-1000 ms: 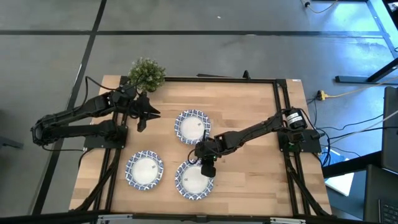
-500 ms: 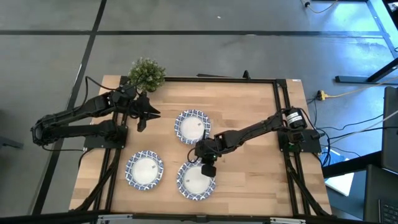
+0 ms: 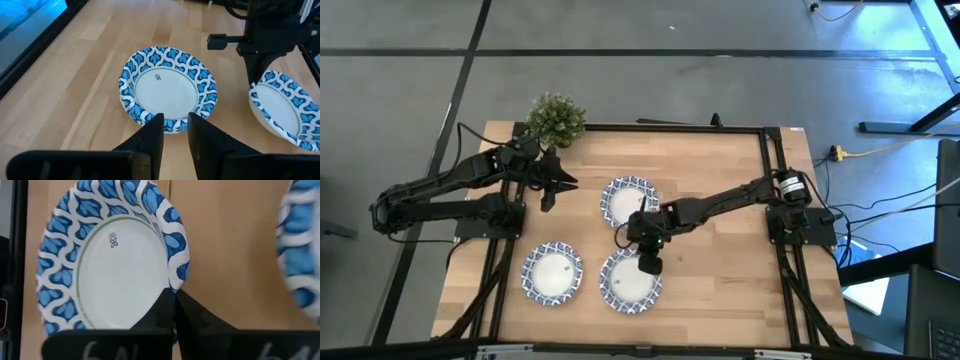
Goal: Nest bowls inside each other
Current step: Stack the white patterned bowl on top of the top white patterned bowl, then stack the white patterned bowl on top of the right white patterned bowl
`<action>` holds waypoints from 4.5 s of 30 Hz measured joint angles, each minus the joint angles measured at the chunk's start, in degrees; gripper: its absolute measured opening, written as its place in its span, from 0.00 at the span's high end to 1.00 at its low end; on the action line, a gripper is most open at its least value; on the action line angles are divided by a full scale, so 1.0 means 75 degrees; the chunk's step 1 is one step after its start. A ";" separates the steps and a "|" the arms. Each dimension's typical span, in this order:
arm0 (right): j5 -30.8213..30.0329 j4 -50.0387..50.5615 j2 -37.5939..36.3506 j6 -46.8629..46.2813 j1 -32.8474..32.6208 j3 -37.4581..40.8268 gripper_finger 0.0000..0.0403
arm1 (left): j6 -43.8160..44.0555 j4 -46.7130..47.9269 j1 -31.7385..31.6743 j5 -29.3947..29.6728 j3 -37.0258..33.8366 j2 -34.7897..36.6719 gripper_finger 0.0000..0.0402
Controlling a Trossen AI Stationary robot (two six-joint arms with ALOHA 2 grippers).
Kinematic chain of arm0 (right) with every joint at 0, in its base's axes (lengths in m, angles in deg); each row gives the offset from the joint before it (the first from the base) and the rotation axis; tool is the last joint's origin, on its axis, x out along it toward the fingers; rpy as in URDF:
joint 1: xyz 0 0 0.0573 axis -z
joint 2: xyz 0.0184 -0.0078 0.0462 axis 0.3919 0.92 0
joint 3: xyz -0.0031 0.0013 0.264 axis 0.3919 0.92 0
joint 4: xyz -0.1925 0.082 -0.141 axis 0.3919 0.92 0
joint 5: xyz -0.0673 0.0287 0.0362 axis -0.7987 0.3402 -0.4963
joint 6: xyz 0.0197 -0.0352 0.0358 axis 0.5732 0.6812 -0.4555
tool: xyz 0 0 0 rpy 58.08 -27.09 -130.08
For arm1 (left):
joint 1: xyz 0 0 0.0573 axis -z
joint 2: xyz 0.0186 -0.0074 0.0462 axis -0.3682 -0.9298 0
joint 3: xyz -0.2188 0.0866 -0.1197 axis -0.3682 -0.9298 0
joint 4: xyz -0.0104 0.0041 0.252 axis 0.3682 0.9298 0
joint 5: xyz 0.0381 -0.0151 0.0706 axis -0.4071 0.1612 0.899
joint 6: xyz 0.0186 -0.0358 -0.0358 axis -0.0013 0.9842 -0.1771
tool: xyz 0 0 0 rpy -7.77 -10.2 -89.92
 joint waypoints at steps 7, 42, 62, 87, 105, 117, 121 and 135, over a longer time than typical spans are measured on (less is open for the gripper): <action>0.0001 0.0882 0.0000 0.0649 0.0342 -0.0713 0.99 | 0.0000 0.0000 0.0003 0.0000 0.0000 0.0000 0.80; -0.0269 0.3279 0.0059 0.2632 0.3175 -0.3026 0.99 | -0.0056 0.0474 0.0001 -0.0001 -0.0003 0.0000 0.80; -0.0074 0.3366 0.1378 0.2718 0.3197 -0.3023 0.89 | -0.0067 0.0542 0.0000 -0.0003 -0.0003 0.0000 0.80; -0.0808 0.3295 0.0152 0.3112 0.3200 -0.3196 0.60 | -0.0262 0.0542 -0.0006 0.0341 -0.0003 -0.0002 0.80; -0.2128 0.1871 -0.3612 0.2078 0.2796 0.0081 0.60 | -0.0262 0.0542 -0.0006 0.0343 -0.0003 0.0000 0.80; -0.2138 -0.2491 -0.6088 0.0376 0.1792 0.4780 0.60 | -0.0265 0.0539 -0.0003 0.0347 -0.0003 0.0000 0.80; -0.2303 -0.4058 -0.6354 0.0120 0.1401 0.5908 0.60 | -0.0265 0.0522 -0.0003 0.0347 -0.0003 0.0000 0.80; -0.3908 -0.5992 -0.6400 -0.1185 0.0256 0.7602 0.60 | -0.0259 0.0855 0.0140 -0.0789 -0.0003 -0.0003 0.80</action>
